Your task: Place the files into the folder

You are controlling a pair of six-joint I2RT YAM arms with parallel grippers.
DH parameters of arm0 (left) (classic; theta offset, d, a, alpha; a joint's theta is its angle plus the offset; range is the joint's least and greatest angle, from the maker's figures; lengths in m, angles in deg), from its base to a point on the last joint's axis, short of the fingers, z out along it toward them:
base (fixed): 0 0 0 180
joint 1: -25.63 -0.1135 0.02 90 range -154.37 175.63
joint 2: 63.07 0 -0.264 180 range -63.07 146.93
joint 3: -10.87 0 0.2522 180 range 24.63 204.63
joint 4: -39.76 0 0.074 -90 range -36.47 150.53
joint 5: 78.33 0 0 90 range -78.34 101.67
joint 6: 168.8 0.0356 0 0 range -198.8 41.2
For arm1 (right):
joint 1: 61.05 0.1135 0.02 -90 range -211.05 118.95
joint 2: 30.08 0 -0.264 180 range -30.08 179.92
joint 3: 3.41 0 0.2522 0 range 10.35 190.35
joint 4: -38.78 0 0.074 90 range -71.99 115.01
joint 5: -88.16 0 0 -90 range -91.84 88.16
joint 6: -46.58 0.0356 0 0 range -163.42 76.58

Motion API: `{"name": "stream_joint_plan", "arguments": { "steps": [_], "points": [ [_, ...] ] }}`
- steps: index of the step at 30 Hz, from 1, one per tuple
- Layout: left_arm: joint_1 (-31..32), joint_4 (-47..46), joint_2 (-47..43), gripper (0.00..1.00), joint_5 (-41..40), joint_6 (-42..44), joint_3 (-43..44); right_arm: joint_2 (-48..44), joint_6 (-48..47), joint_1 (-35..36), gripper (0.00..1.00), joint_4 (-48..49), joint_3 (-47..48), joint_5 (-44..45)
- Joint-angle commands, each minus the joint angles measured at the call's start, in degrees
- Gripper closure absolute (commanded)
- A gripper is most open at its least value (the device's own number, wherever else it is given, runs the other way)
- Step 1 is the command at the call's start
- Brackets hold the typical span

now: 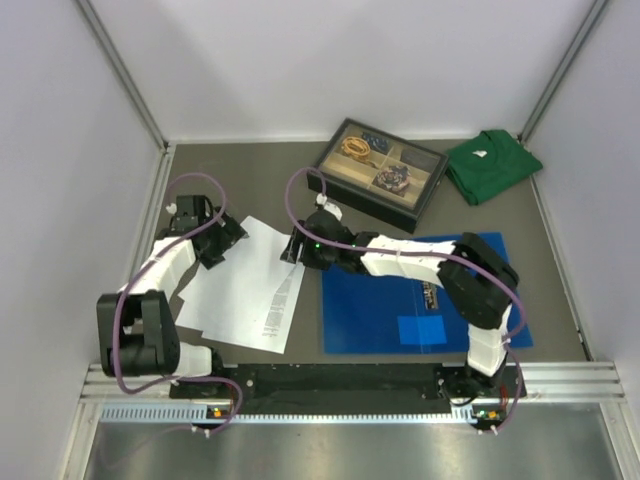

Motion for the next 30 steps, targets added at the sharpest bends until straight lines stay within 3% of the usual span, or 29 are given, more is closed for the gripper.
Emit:
{"name": "stream_joint_plan", "arguments": {
  "steps": [1,6,11,21,30],
  "points": [
    [-2.87,-3.28,4.80,0.07,13.01,1.27,1.41,5.19,1.98,0.43,0.33,6.36,3.79,1.48],
    [-3.40,-3.97,5.69,0.05,12.14,-0.49,-0.87,8.98,1.63,0.34,0.26,9.78,3.18,-0.01],
    [-3.49,-3.80,6.74,0.03,9.77,-3.12,-3.85,10.83,0.49,-0.18,0.25,12.77,2.74,-1.76],
    [-3.84,-3.89,8.94,0.02,7.57,-6.29,-6.67,11.45,6.98,-1.24,0.30,12.16,0.63,-1.16],
    [-4.01,-1.43,9.90,0.02,6.86,-5.76,-5.97,14.61,16.30,-1.24,0.38,21.29,-2.62,-1.51]
  ]
}}
